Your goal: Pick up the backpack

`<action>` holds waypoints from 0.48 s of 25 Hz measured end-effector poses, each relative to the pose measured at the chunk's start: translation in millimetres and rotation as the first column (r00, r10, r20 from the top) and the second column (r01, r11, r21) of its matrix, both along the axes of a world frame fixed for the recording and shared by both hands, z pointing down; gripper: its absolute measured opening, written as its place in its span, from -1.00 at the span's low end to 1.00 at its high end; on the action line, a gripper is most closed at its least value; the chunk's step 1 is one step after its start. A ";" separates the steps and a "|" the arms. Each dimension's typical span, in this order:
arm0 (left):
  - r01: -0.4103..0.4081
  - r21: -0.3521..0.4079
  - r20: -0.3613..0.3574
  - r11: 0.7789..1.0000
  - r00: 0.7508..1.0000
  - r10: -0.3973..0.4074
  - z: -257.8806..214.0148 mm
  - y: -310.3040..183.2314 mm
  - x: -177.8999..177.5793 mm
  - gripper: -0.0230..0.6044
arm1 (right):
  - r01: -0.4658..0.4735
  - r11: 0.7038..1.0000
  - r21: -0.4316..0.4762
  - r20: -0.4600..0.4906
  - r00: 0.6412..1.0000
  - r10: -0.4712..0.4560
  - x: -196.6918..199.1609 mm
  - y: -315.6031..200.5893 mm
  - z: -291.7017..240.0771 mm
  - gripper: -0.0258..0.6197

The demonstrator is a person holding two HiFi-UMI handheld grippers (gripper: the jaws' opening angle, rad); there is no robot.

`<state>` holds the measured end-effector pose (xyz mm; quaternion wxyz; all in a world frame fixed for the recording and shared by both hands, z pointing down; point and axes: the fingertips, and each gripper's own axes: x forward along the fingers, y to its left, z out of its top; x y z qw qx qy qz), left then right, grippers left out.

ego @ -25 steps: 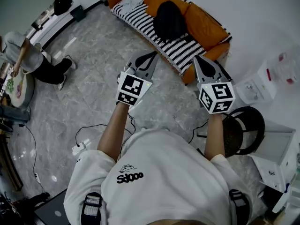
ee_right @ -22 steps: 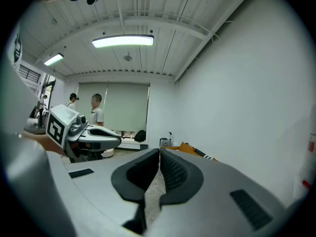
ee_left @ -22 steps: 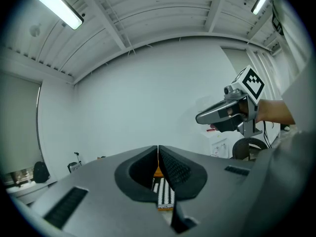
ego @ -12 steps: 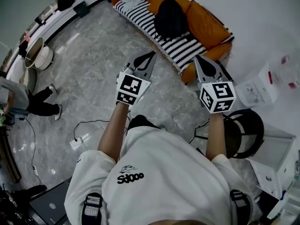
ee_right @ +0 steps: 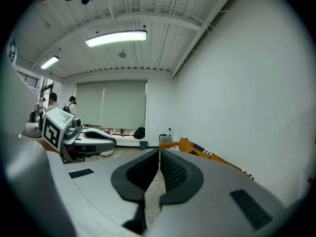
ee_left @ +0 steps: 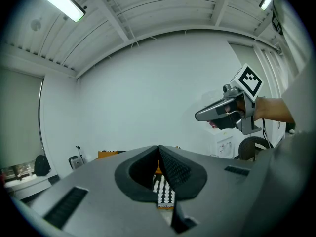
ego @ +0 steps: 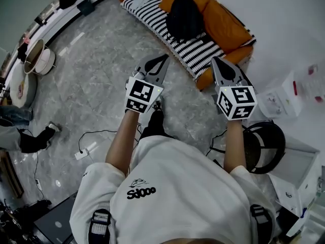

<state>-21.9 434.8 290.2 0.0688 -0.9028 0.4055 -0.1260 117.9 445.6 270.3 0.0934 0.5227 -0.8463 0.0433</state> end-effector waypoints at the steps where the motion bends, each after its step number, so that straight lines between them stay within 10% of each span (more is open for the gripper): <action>1: -0.002 -0.004 -0.001 1.000 1.000 0.002 4.3 -11.5 -2.2 -0.85 | -0.009 1.000 -0.002 -0.002 1.000 0.009 -1.0 -11.4 3.1 -0.81; 12: -0.051 -0.025 -0.023 0.998 0.998 0.051 12.4 -187.6 -27.4 -0.85 | -0.047 0.999 0.011 -0.028 0.998 0.048 -33.7 -174.3 -2.4 -0.81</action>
